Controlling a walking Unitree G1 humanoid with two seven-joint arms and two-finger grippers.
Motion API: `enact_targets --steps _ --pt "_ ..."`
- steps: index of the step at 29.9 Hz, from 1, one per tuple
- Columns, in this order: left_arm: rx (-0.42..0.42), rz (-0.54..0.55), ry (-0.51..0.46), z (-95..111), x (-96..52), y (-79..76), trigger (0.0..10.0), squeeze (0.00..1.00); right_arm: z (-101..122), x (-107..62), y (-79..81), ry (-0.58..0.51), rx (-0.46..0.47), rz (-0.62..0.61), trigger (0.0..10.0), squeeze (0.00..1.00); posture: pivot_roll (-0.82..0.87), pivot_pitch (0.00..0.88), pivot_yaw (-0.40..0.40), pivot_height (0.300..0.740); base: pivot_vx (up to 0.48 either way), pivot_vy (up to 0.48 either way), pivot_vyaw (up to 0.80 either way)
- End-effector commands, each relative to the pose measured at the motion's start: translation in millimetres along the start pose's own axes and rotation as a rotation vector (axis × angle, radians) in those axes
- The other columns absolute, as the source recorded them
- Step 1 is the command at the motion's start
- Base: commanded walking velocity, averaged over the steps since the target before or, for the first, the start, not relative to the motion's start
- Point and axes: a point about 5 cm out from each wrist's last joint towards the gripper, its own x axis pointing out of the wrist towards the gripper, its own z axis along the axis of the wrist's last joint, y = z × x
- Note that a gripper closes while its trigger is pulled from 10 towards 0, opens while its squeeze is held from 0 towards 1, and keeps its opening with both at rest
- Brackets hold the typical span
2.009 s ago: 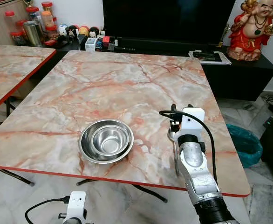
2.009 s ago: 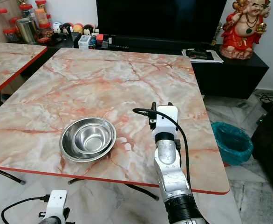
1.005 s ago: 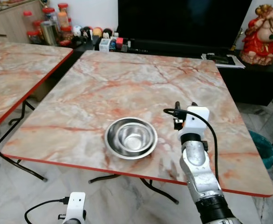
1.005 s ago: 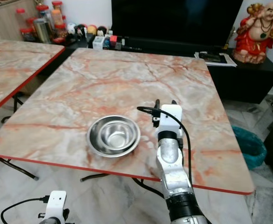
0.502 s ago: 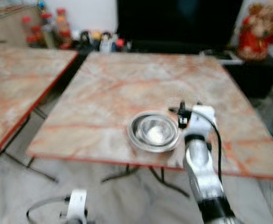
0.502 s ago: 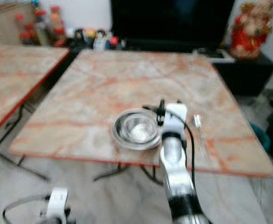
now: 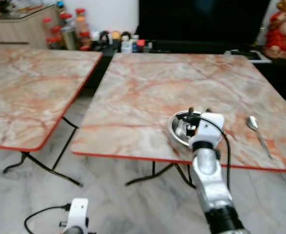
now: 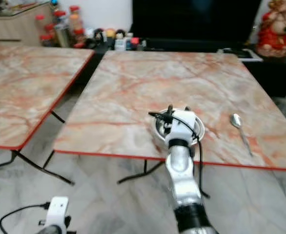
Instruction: Setting the table
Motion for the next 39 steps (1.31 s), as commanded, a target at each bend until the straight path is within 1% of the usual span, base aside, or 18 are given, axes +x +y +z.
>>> enact_targets --steps 1,21,25,27,31,32,33,34,36,37,38,39 --pt "0.006 -0.013 -0.008 3.0 0.8 -5.3 10.0 0.00 1.9 2.2 -10.4 -0.010 -0.005 -0.030 10.0 0.00 -0.01 0.000 0.016 0.736 0.000 0.412 0.00" --pt "-0.012 -0.002 -0.005 1.6 0.5 -4.8 10.0 0.00 -2.7 5.3 -11.5 0.012 -0.022 0.011 10.0 0.00 0.01 0.000 -0.006 0.736 0.000 0.412 0.00" --pt "-0.019 0.001 -0.005 0.1 0.1 -5.0 10.0 0.00 -9.8 2.7 -12.6 0.036 -0.037 0.025 10.0 0.00 0.01 0.000 -0.011 0.736 0.000 0.412 0.00" --pt "-0.020 0.003 0.000 -2.4 -0.5 -4.7 10.0 0.00 -19.3 0.9 -17.5 0.078 -0.021 0.015 10.0 0.00 0.01 0.000 -0.008 0.736 0.000 0.412 0.00" --pt "-0.021 0.003 0.001 -2.7 -0.6 -4.6 10.0 0.00 -20.6 0.9 -18.3 0.083 -0.015 0.012 10.0 0.00 0.01 0.000 -0.008 0.736 0.000 0.412 0.00" --pt "-0.019 0.003 0.003 -3.2 -0.7 -4.4 10.0 0.00 -30.0 -0.8 -24.5 0.123 -0.010 0.004 10.0 0.00 0.01 0.000 -0.005 0.736 0.000 0.412 0.00" --pt "-0.017 0.004 0.005 -4.0 -0.9 -4.1 10.0 0.00 -48.3 -6.0 -38.3 0.195 -0.001 -0.019 10.0 0.00 0.02 0.000 -0.008 0.736 0.000 0.412 0.00" --pt "-0.017 0.004 0.005 -4.1 -0.9 -4.0 10.0 0.00 -53.6 -8.0 -42.9 0.215 0.003 -0.028 10.0 0.00 0.02 0.000 -0.008 0.736 0.000 0.412 0.00" --pt "-0.018 0.004 0.000 -2.0 -0.4 -4.0 10.0 0.00 -73.3 -16.4 -57.3 0.299 -0.019 -0.050 10.0 0.00 0.02 0.000 -0.008 0.736 0.000 0.409 0.00" --pt "-0.018 0.004 0.000 -2.0 -0.4 -4.0 10.0 0.00 -73.3 -16.4 -57.3 0.299 -0.019 -0.050 10.0 0.00 0.02 0.000 -0.008 0.736 0.000 0.409 0.00" --pt "-0.018 0.004 -0.002 -1.1 -0.2 -4.1 10.0 0.00 -85.0 -22.7 -65.8 0.352 -0.020 -0.062 10.0 0.00 0.02 0.000 -0.008 0.736 0.000 0.412 0.00" --pt "-0.018 0.004 -0.002 -0.9 -0.2 -4.2 10.0 0.00 -89.3 -25.1 -68.6 0.372 -0.020 -0.063 10.0 0.00 0.02 0.000 -0.007 0.736 0.000 0.412 0.00"
